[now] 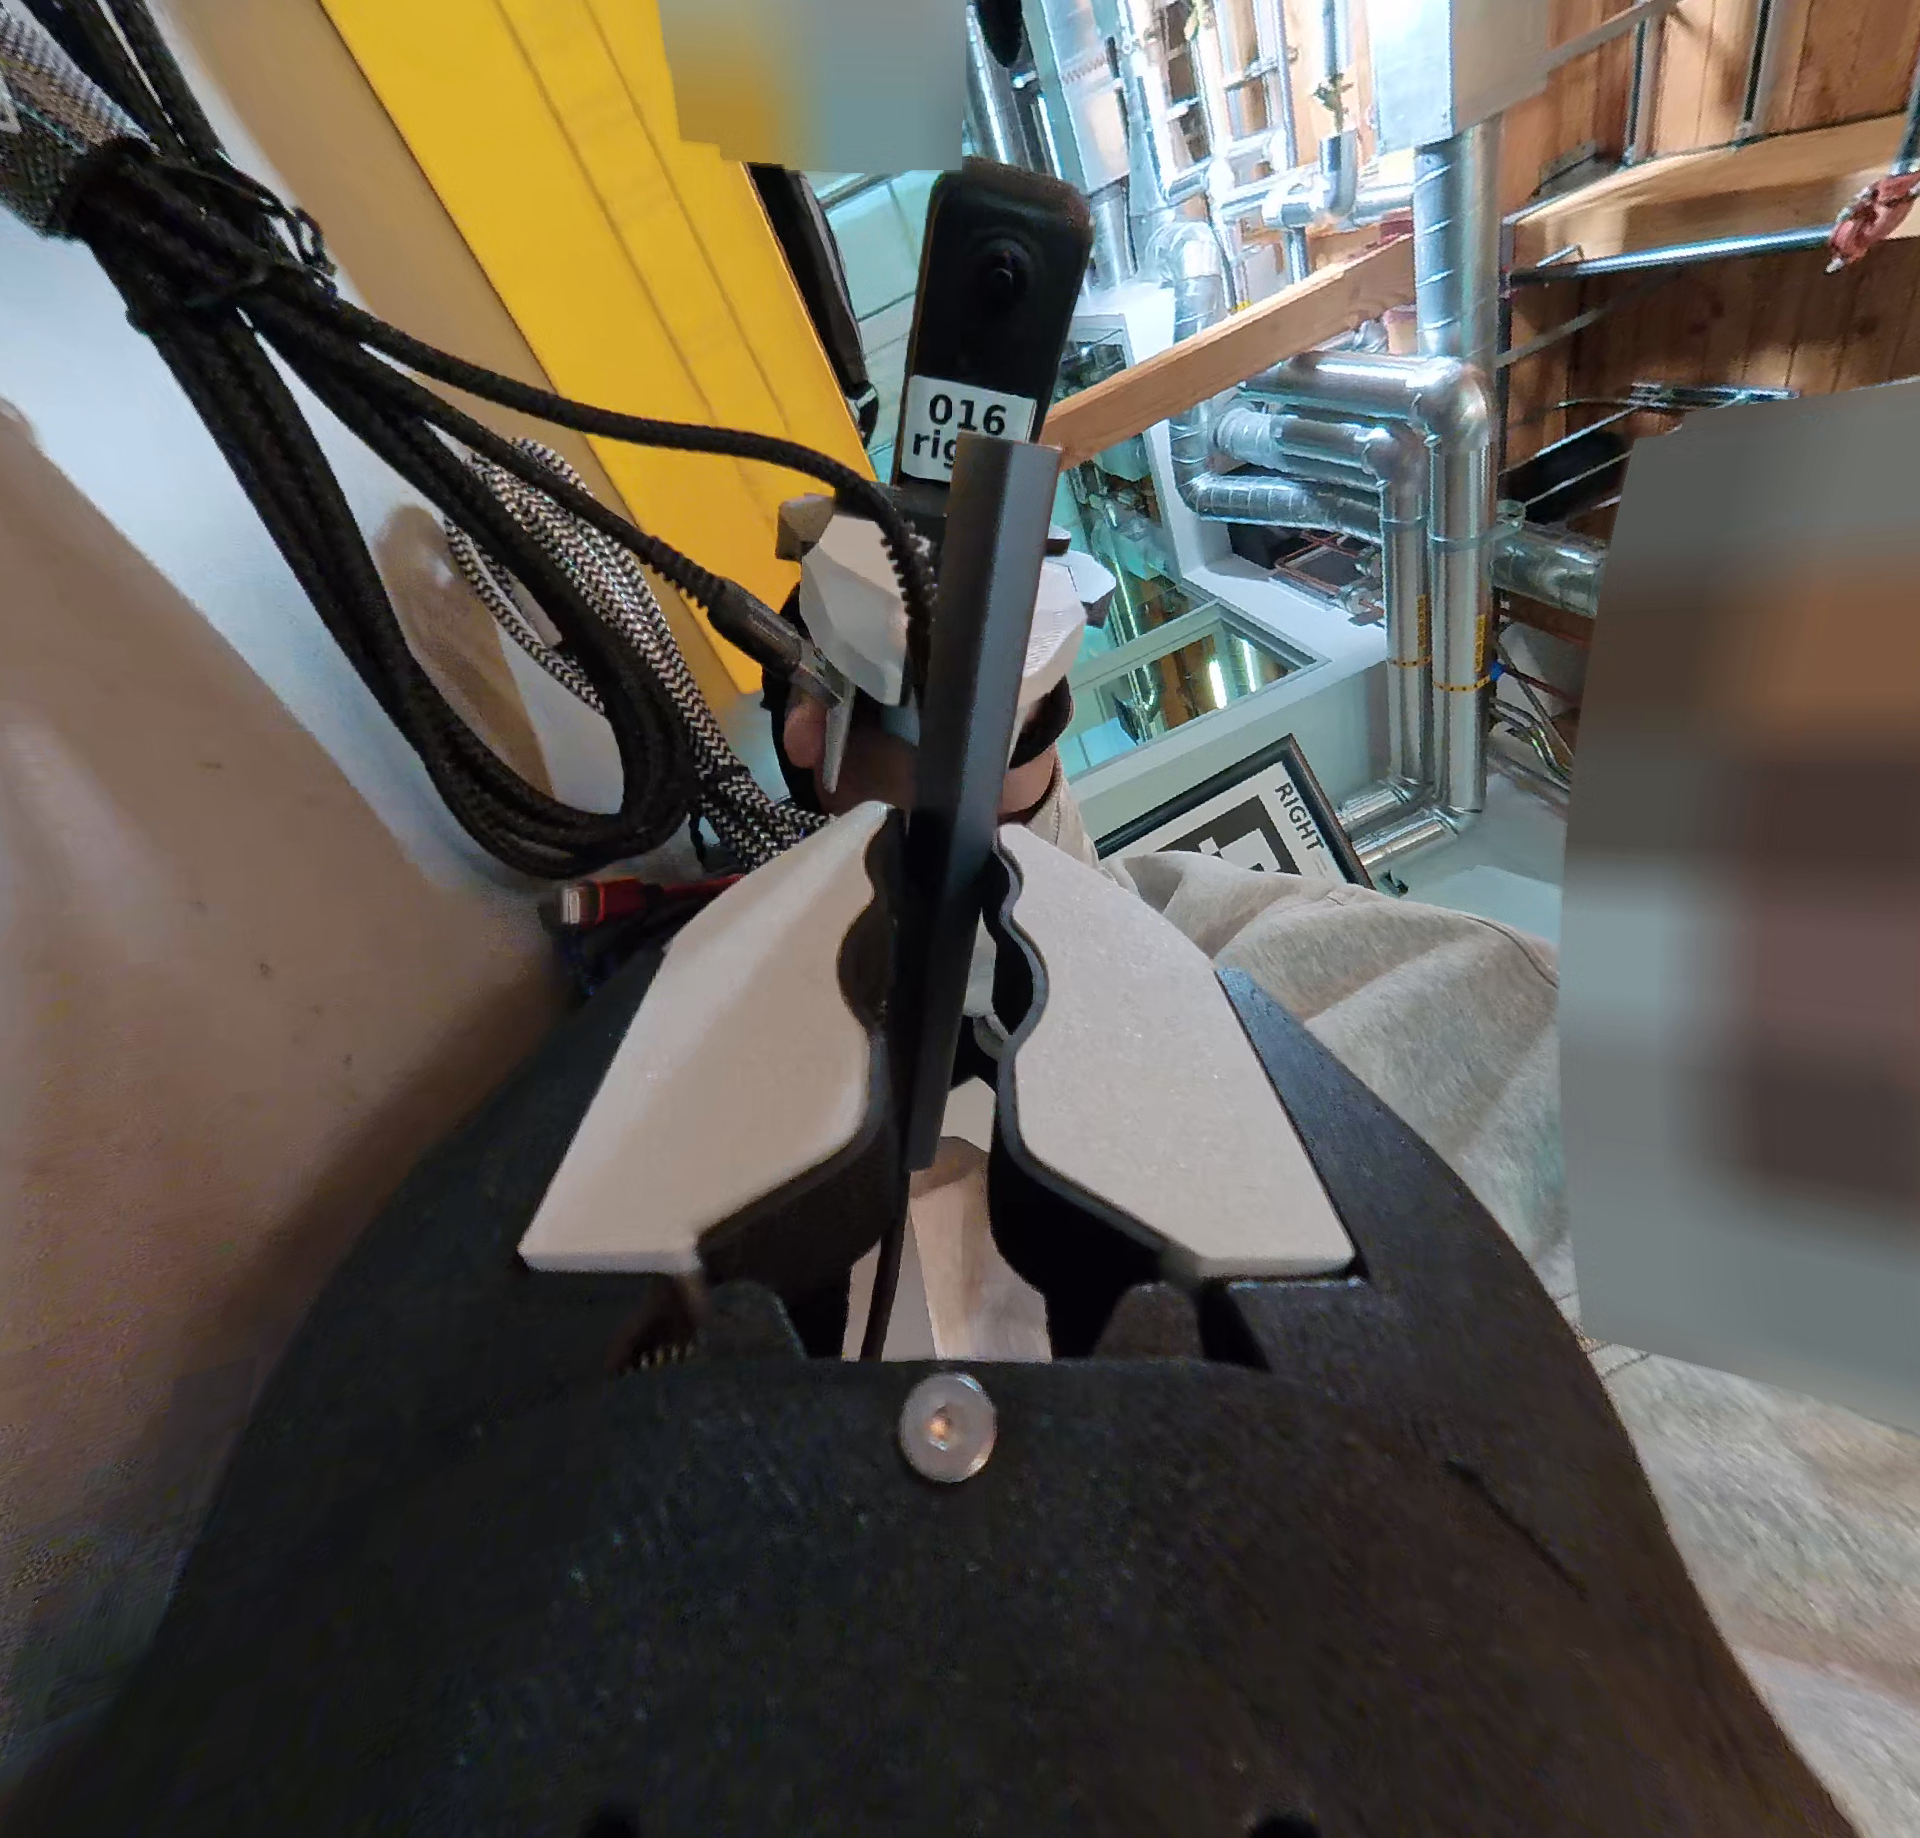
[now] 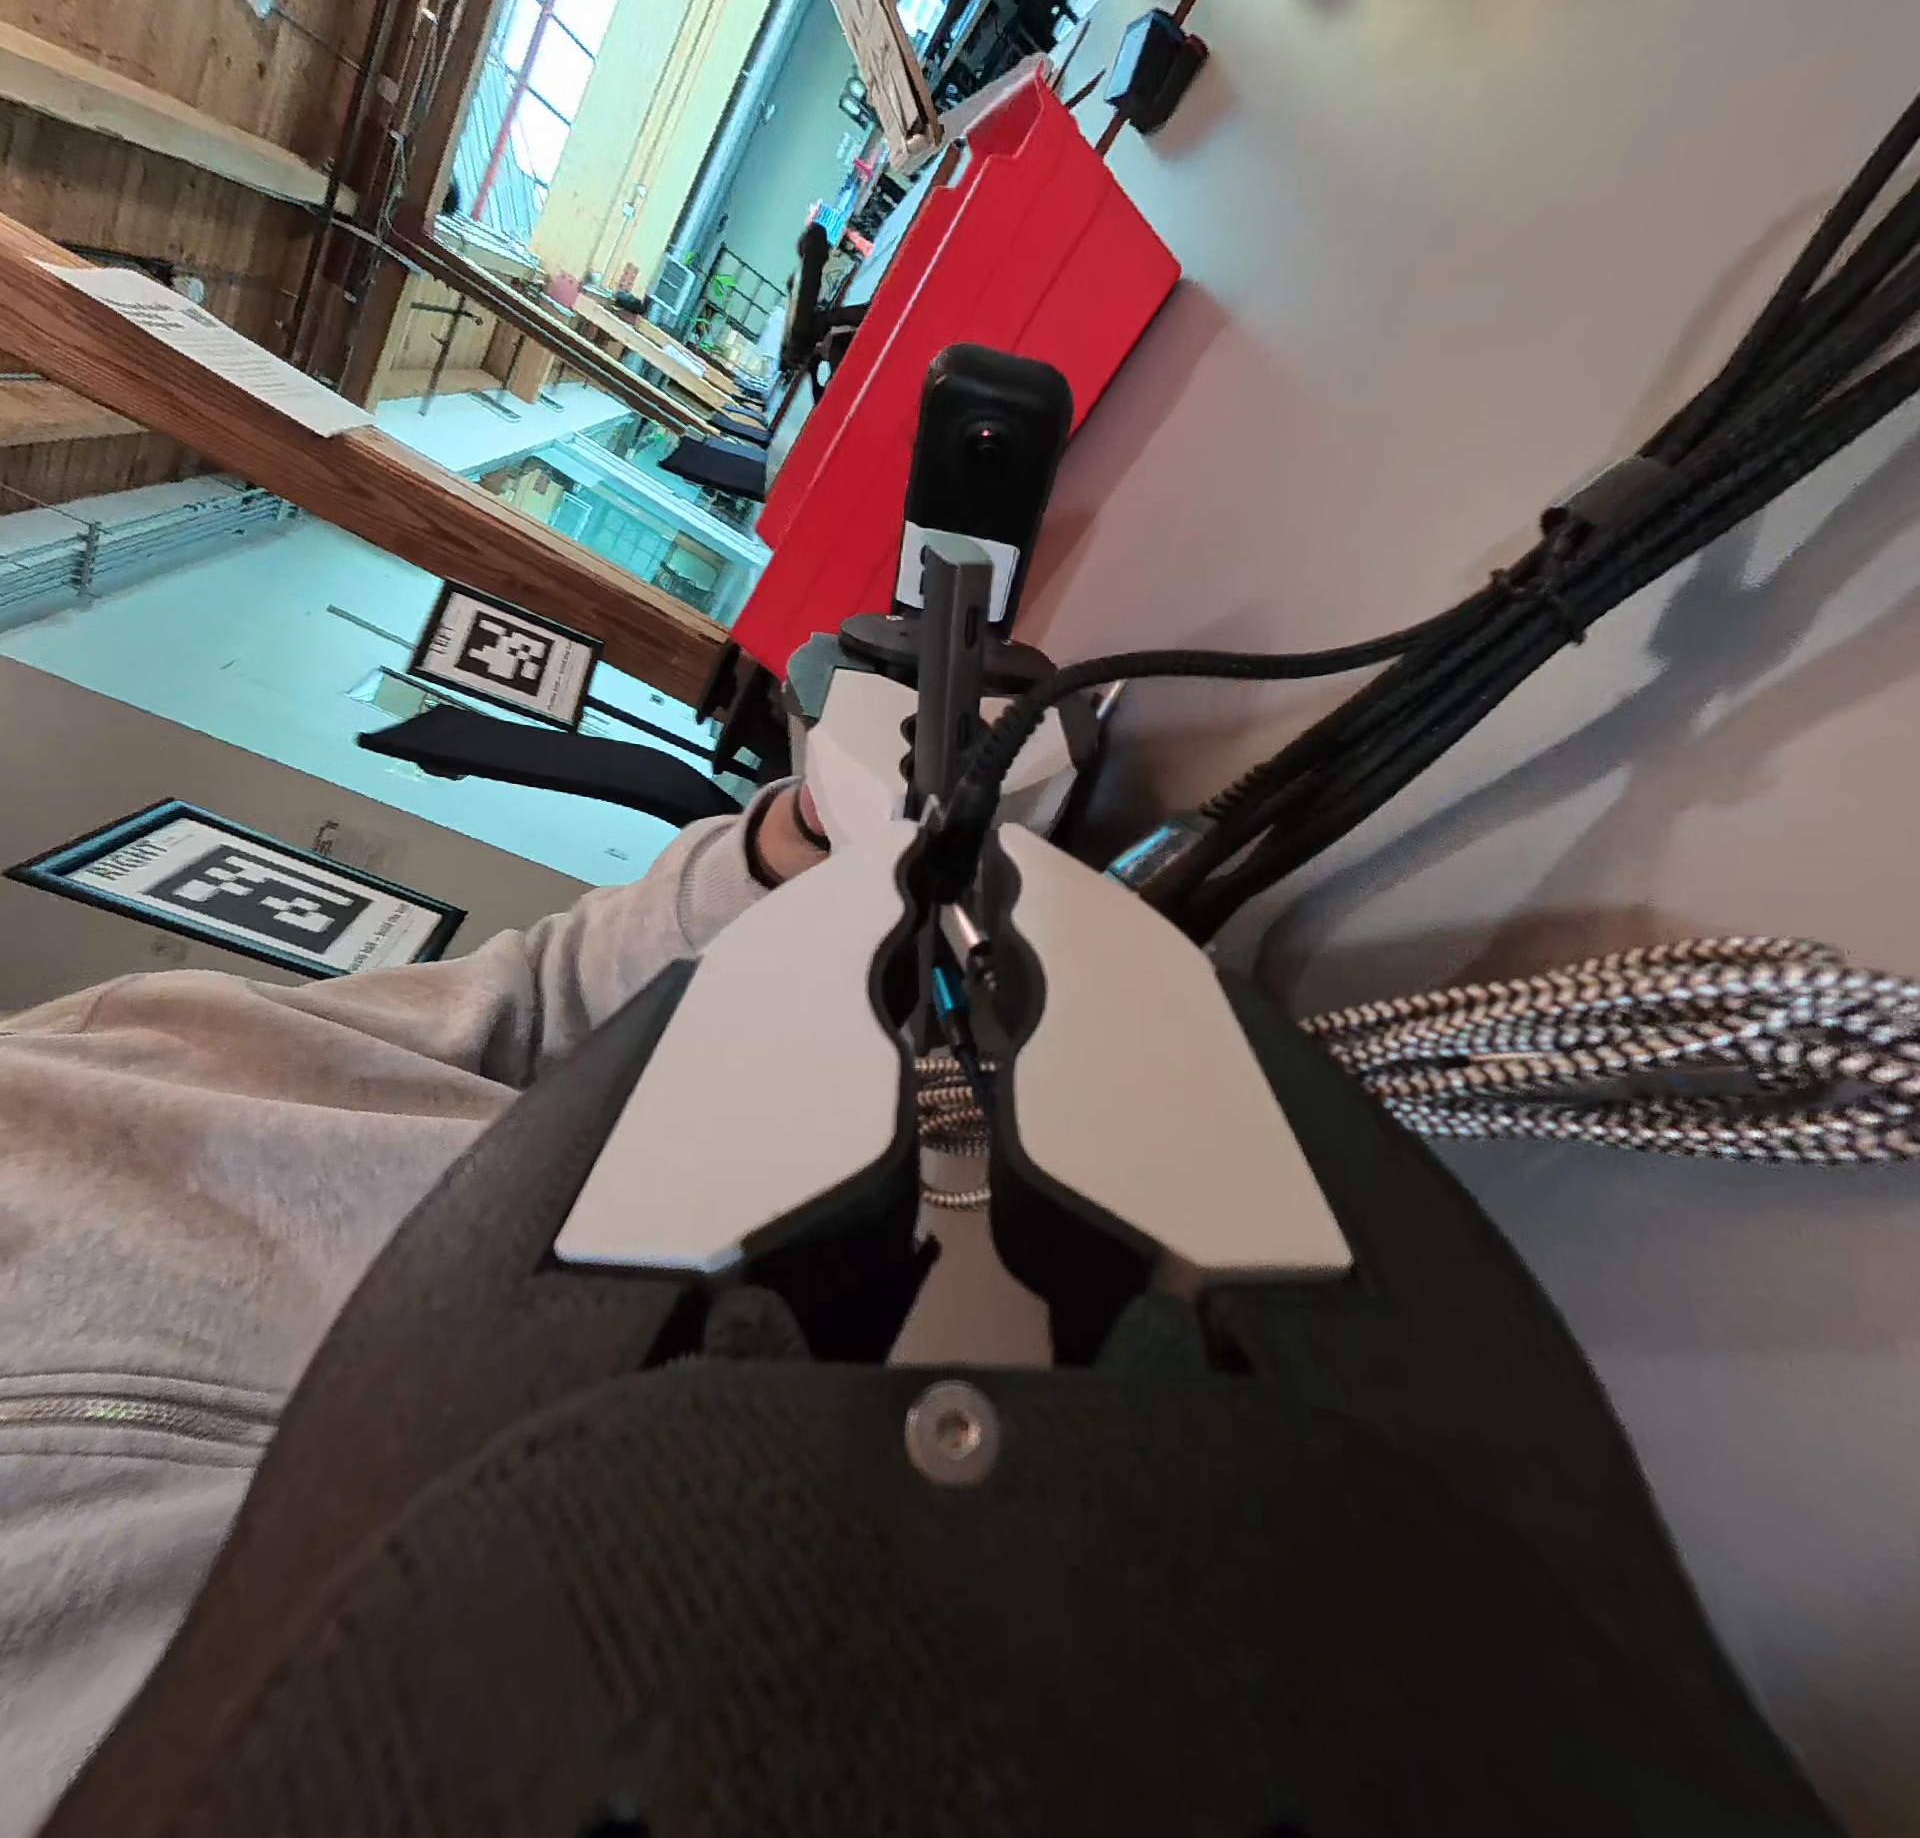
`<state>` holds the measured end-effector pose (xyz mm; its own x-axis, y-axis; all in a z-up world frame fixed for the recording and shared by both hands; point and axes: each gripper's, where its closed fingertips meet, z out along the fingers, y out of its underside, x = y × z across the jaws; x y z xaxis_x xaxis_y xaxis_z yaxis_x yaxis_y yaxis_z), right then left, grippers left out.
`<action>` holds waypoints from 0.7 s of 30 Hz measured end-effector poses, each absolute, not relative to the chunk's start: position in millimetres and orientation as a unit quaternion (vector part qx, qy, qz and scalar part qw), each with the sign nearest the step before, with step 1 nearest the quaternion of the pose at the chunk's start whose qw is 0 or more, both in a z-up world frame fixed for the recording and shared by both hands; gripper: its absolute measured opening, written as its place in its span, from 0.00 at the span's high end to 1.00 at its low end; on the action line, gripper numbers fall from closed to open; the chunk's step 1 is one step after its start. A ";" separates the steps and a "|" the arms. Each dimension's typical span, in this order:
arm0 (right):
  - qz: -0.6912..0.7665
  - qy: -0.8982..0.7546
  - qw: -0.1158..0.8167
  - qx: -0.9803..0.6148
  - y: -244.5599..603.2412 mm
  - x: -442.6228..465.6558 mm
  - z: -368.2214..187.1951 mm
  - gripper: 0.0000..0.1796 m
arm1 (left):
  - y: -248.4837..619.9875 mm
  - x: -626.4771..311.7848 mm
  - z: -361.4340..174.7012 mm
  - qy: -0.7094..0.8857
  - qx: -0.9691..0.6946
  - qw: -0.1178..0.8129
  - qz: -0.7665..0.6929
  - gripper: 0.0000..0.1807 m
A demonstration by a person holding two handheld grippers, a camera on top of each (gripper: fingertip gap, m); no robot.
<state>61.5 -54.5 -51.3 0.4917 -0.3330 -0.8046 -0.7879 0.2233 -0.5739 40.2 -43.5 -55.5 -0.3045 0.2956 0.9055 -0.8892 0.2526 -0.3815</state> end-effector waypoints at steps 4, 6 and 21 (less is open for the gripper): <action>0.139 0.455 0.607 -0.637 -51.4 58.5 -54.4 0.95 | -41.9 33.6 -52.6 -0.588 0.228 0.545 0.551 0.92; 0.128 0.444 0.599 -0.654 -48.2 55.5 -55.7 0.95 | -41.5 31.1 -51.7 -0.590 0.219 0.551 0.548 0.92; 0.119 0.419 0.619 -0.654 -42.7 50.1 -50.8 0.95 | -37.6 35.0 -45.4 -0.557 0.219 0.582 0.550 0.92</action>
